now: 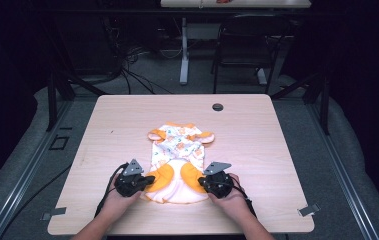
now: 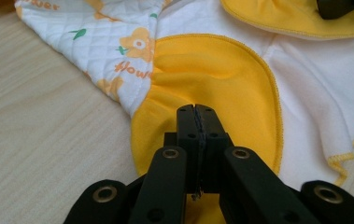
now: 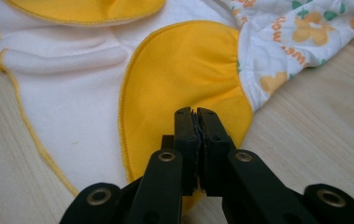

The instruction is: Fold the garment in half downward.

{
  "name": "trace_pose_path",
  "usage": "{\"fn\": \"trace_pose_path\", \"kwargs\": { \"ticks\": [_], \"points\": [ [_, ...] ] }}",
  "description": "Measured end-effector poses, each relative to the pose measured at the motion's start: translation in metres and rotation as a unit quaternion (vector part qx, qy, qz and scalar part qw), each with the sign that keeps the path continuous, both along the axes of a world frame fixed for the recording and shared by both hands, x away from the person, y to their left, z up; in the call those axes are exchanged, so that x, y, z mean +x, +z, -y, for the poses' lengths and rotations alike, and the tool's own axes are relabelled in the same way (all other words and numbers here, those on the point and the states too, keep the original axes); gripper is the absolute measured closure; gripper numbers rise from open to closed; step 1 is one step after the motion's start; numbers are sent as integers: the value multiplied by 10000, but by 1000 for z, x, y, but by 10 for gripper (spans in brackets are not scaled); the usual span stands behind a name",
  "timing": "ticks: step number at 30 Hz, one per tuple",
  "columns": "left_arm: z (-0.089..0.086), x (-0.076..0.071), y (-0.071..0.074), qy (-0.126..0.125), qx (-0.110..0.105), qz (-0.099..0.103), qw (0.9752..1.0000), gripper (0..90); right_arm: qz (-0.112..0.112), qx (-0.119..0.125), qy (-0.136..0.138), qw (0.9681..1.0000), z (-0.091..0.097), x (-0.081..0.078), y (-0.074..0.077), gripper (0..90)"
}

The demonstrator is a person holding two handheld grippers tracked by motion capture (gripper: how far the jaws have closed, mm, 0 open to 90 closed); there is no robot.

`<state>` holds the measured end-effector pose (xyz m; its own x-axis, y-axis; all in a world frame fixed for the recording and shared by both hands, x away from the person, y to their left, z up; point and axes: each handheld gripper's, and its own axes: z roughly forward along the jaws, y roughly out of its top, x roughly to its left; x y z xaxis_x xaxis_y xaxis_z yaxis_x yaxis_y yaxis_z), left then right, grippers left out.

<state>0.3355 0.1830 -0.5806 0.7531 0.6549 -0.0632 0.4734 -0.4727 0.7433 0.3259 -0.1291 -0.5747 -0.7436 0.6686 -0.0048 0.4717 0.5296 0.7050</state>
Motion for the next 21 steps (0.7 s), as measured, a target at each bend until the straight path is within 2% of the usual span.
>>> {"fn": "trace_pose_path", "kwargs": {
  "ticks": [4, 8, 10, 11, 13, 15, 16, 18, 21],
  "points": [
    [1, -6, -3, 6, -76, -40, 10000, 900, -74, 35, 17, 10000, 1, 0, -1, 873],
    [1, -17, 0, -215, 88, -77, 9997, 900, -75, -68, 127, 9999, -2, -5, -1, 884],
    [0, -24, 0, -213, 35, -198, 9996, 900, -190, -108, 243, 9995, -3, -11, 1, 889],
    [0, -24, 0, -213, 35, -198, 9996, 900, -190, -108, 243, 9995, -3, -11, 1, 889],
    [-1, -30, 1, -247, 38, -271, 9993, 900, -236, -264, 414, 9985, -5, -20, 3, 894],
    [-2, -35, 2, -302, 87, -313, 9990, 900, -211, -276, 454, 9984, -6, -24, 3, 894],
    [-3, -40, 3, -356, 123, -313, 9988, 900, -276, -316, 573, 9975, -6, -33, 4, 895],
    [-3, -42, 3, -381, 144, -319, 9987, 899, -282, -325, 599, 9973, -7, -36, 5, 895],
    [-4, -47, 3, -372, 83, -373, 9986, 896, -309, -380, 705, 9963, -8, -45, 6, 895]
  ]
}}
